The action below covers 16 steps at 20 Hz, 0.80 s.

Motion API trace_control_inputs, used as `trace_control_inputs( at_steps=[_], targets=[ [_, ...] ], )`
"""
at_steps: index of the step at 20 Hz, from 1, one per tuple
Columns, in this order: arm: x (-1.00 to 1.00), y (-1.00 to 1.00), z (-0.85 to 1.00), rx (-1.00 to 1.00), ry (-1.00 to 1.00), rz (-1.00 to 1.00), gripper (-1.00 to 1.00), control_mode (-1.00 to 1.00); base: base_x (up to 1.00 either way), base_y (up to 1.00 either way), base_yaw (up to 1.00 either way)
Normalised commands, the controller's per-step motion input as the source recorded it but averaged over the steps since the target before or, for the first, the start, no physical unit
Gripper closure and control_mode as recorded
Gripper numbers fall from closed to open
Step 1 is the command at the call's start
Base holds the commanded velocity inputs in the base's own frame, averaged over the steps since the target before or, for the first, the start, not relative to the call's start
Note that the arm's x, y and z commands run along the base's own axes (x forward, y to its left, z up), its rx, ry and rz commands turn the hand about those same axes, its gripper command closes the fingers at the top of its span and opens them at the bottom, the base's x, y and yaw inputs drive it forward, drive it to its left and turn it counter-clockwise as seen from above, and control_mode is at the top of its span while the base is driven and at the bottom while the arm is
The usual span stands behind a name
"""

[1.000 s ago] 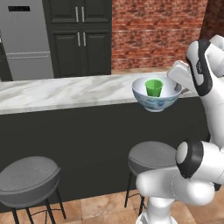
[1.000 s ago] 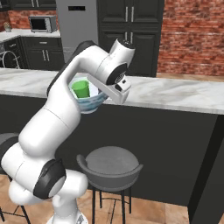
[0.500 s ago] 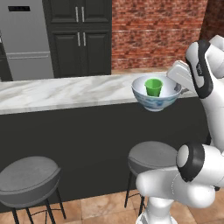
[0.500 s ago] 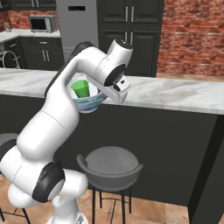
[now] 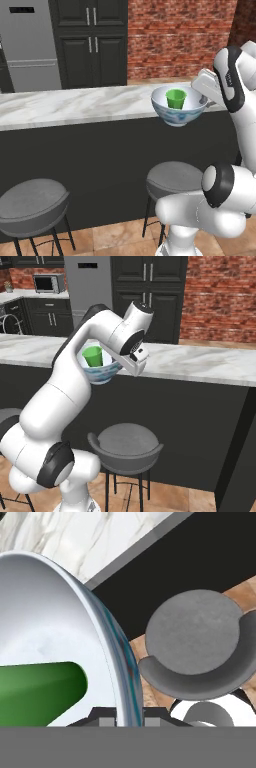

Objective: Place the cup inside the bowl on the dining table and move the bowl to any counter.

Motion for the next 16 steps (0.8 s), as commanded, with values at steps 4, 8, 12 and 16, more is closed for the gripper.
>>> trace_control_inputs(
  at_steps=[4, 8, 12, 16],
  targets=[
    [0.00, 0.00, 0.00, 0.00, 0.00, 0.00, 1.00, -1.00, 0.00, 0.00, 0.00],
    [0.00, 0.00, 0.00, 0.00, 0.00, 0.00, 1.00, -1.00, 0.00, 0.00, 0.00],
    [0.00, 0.00, 0.00, 0.00, 0.00, 0.00, 1.00, -1.00, 0.00, 0.00, 0.00],
    [0.00, 0.00, 0.00, 0.00, 0.00, 0.00, 1.00, 1.00, 0.00, 0.00, 0.00]
  ],
)
